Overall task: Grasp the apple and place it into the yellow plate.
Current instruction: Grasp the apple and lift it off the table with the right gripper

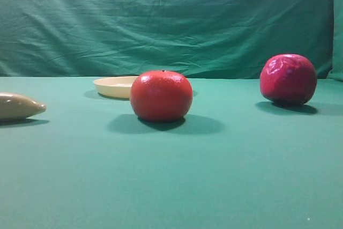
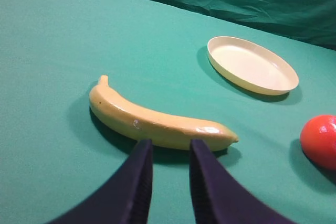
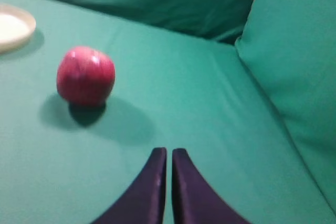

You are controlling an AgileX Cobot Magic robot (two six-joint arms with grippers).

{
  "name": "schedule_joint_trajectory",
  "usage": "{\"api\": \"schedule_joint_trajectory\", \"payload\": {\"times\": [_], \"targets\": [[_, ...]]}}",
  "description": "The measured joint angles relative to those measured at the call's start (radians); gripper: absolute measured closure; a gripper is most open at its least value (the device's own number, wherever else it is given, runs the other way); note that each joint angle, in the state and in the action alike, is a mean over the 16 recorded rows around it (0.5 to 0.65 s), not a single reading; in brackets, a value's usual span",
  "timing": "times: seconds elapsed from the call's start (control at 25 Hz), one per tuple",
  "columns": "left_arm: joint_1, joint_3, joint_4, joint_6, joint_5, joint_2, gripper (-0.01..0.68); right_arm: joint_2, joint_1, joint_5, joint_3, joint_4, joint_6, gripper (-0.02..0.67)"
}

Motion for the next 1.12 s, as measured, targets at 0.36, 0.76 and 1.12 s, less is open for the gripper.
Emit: {"api": "schedule_joint_trajectory", "payload": {"times": [0.36, 0.76, 1.12], "targets": [[0.000, 0.000, 0.000, 0.000, 0.000, 0.000, 0.516, 0.354, 0.000, 0.233, -0.311, 0.015, -0.080, 0.649], [0.000, 0.000, 0.000, 0.000, 0.000, 0.000, 0.516, 0.864, 0.011, 0.399, -0.654, 0.083, -0.228, 0.649], [0.000, 0.000, 0.000, 0.000, 0.000, 0.000, 0.516, 1.244, 0.102, 0.476, -0.896, 0.134, -0.293, 0.649]]}}
